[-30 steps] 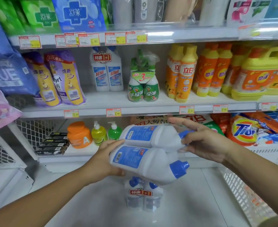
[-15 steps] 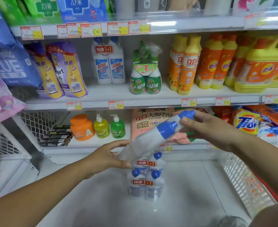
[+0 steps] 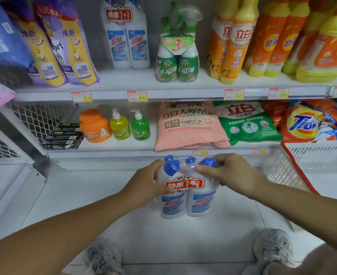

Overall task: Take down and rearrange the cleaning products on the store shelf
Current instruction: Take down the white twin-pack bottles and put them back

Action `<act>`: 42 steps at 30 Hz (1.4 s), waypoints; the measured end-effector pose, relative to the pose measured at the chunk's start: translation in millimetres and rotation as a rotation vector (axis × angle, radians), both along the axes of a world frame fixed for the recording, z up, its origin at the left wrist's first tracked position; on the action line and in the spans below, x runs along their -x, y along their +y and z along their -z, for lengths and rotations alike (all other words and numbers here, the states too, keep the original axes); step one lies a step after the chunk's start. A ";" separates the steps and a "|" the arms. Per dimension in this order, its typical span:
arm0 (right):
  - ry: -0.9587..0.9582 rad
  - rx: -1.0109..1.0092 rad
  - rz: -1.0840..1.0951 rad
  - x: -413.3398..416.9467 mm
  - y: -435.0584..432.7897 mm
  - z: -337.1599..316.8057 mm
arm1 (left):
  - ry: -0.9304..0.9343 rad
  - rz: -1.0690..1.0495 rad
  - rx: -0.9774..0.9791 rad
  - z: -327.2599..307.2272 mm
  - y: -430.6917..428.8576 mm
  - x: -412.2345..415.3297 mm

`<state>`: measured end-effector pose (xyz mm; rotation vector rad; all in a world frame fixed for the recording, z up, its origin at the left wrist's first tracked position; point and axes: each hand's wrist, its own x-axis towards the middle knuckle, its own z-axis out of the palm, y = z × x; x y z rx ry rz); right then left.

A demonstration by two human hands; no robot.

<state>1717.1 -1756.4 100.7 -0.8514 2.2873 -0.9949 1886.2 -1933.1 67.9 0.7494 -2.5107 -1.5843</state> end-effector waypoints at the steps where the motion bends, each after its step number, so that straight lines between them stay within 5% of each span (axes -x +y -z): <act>1: -0.029 -0.036 -0.024 -1.6 3.1 13.5 | -0.034 0.018 0.001 13.8 0.2 0.3; 13: -0.165 -0.195 -0.027 -26.6 -6.5 146.4 | -0.154 0.014 0.062 151.9 -5.5 -0.3; 22: -0.169 -0.325 -0.089 -24.7 -21.9 139.8 | -0.278 0.223 0.361 124.9 -36.2 1.2; 28: 0.019 0.055 0.068 -7.7 -56.2 71.6 | -0.312 0.353 0.695 30.6 -97.4 21.7; 35: 0.166 0.418 0.027 33.8 -159.6 -17.5 | 0.146 -0.084 0.836 -30.4 -201.9 81.2; 42: 0.352 0.488 -0.087 84.3 -311.0 -70.1 | 0.214 -0.342 1.025 -29.7 -284.3 108.2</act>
